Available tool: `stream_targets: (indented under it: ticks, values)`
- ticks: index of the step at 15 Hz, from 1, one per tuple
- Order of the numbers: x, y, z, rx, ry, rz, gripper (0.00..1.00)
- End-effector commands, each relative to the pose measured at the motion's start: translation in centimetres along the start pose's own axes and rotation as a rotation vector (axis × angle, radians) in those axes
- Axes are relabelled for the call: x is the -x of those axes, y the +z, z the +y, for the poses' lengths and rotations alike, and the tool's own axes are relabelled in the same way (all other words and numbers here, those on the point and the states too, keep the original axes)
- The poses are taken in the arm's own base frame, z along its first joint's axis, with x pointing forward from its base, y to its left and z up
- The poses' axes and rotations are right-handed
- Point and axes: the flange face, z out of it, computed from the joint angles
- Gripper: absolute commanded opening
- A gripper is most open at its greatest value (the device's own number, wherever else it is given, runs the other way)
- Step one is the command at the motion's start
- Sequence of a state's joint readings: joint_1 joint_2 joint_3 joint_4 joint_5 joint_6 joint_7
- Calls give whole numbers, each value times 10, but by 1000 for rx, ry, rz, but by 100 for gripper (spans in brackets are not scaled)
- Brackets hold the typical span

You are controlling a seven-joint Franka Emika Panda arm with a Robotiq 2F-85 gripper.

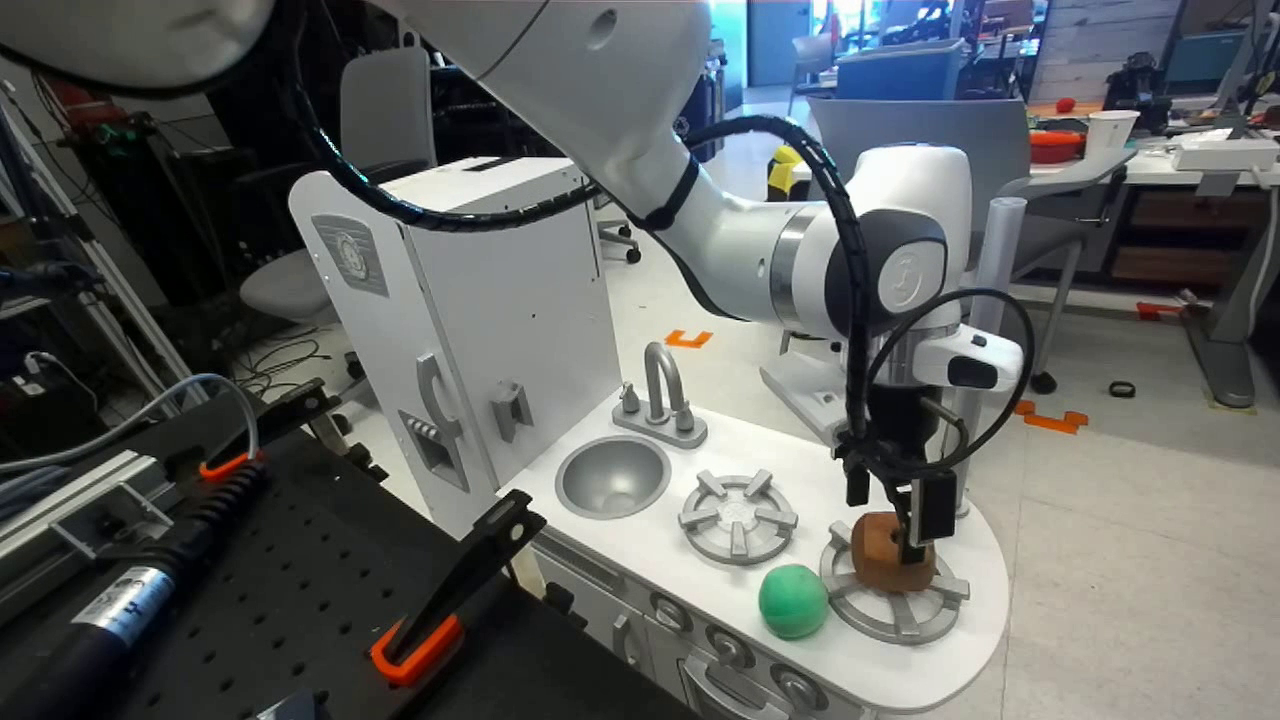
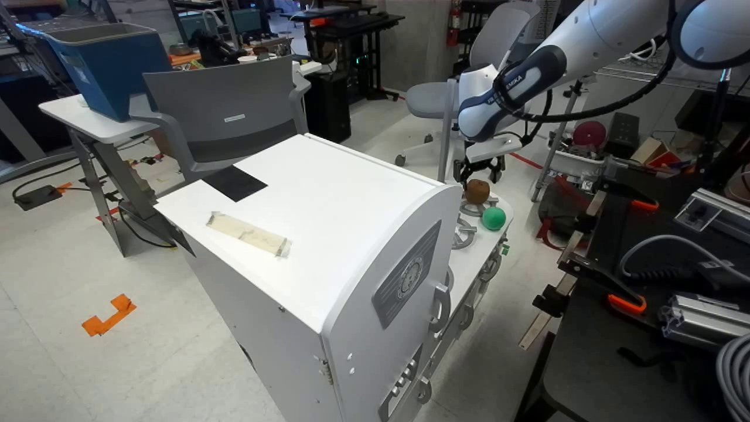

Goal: Move the brown object to the left

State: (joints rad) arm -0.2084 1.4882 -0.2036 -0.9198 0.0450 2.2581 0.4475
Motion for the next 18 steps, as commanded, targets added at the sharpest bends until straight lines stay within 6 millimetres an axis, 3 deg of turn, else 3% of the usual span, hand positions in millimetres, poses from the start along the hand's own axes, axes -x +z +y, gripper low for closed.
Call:
stream_targets:
  ticks: [1,7,10,14,18]
  values:
    - [0,1,-1,13,34,19,65]
    - [0,-3,-5,18,47,42,20]
    - [-3,-14,-15,-76,94,10,1]
    - [2,-38,-50,-196,57,-24,2]
    - [30,-49,-102,-261,-101,-36,2]
